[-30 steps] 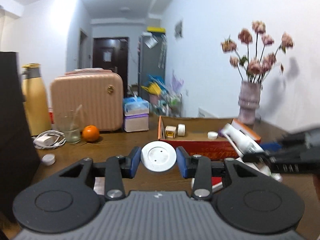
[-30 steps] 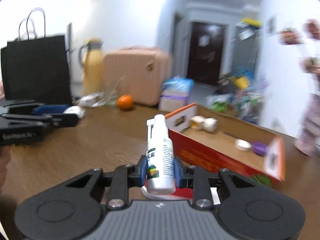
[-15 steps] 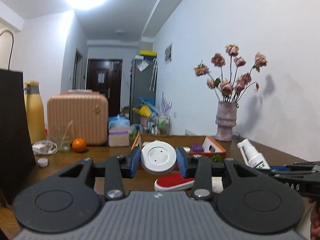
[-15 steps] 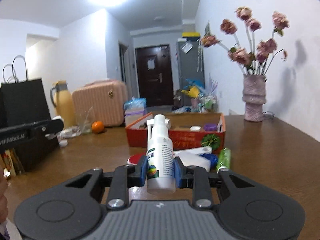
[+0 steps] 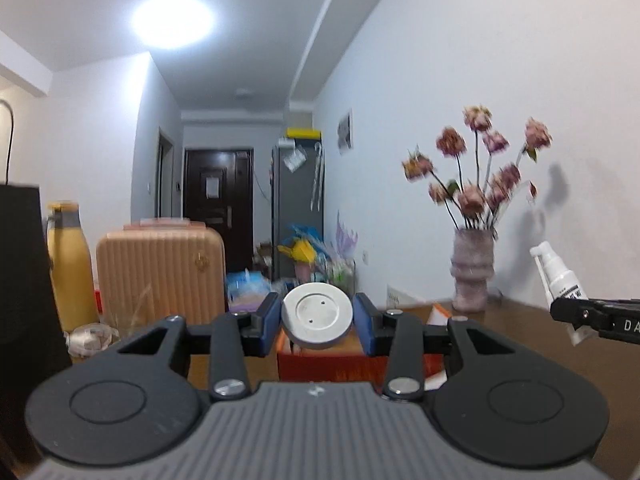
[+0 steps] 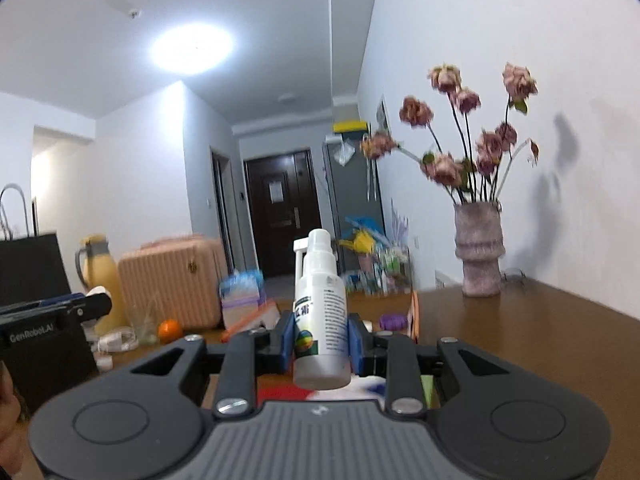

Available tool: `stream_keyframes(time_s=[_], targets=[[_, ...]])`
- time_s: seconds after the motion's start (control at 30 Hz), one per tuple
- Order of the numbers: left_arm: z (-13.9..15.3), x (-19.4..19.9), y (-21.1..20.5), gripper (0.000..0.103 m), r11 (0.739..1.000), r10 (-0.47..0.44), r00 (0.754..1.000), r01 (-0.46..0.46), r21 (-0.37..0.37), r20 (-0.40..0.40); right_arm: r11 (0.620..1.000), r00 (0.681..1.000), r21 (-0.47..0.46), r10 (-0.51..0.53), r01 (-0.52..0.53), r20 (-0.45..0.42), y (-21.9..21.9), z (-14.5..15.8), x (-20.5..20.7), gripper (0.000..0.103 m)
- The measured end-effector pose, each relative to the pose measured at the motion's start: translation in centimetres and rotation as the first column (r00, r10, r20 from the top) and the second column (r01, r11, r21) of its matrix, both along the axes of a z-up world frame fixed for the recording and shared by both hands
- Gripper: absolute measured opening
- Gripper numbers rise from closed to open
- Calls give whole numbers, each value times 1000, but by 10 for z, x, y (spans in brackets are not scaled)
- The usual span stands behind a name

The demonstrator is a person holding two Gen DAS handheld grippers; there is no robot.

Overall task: Organize rigid objects
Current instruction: 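Carry the white cap and spray bottle into the box and open both grippers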

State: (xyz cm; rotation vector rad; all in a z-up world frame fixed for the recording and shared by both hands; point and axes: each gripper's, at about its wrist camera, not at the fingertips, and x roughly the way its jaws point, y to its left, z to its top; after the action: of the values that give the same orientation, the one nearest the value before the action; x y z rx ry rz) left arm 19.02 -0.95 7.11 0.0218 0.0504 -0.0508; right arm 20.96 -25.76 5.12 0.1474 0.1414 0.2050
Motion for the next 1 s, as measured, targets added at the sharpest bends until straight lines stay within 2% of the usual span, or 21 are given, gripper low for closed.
stream_keyframes(time_s=[0.13,0.23,0.33,0.43,0.5,0.57,0.6,0.67,0.77,0.8,0.87,0.9,0.93,0.97,1.0], targets=[[16,45,-1,40,999,18,999,-19,34,41,1000,1000,-4,21,-21,-5,0,15,45,26],[30,95,0,40,998,48,999,-49,42,20,1000,999,12,29,-28,-28,-7,25,91,26],[41,154,6,40,1000,15,997,-15,1,-75,999,997,2,34,-34,-74,-12,31,142,26],[42,215,11,40,1000,-7,986,6,-11,-165,998,986,-24,46,-51,-159,-14,31,196,26],[36,253,9,40,1000,-14,974,16,6,-226,996,973,-72,37,-55,-228,-11,23,233,26],[23,294,2,40,997,23,958,-3,71,-284,992,944,-110,24,-64,-330,-7,8,273,26],[16,316,0,40,996,42,944,-13,92,-327,991,925,-112,21,-68,-379,-7,1,289,26],[-2,357,-1,40,995,57,897,-14,102,-439,991,869,-120,-4,-64,-494,-7,-17,327,26],[-27,405,2,40,997,52,812,-9,76,-582,986,800,-159,-59,-45,-597,-5,-40,369,27],[-36,420,4,40,997,59,775,-19,69,-629,984,777,-171,-74,-44,-624,-4,-49,382,27],[-51,440,5,40,998,57,720,-15,66,-692,981,731,-189,-98,-43,-675,-3,-63,401,27],[-57,447,6,41,998,52,709,-12,62,-703,981,713,-189,-103,-41,-694,-2,-69,407,27],[-60,449,6,41,998,43,692,2,62,-721,979,709,-196,-104,-50,-698,-1,-73,412,27],[-64,452,7,41,999,39,663,-3,49,-748,975,703,-216,-121,-48,-701,2,-74,417,27],[-65,453,9,44,999,35,651,-12,35,-759,972,700,-231,-133,-47,-701,4,-75,419,27]])
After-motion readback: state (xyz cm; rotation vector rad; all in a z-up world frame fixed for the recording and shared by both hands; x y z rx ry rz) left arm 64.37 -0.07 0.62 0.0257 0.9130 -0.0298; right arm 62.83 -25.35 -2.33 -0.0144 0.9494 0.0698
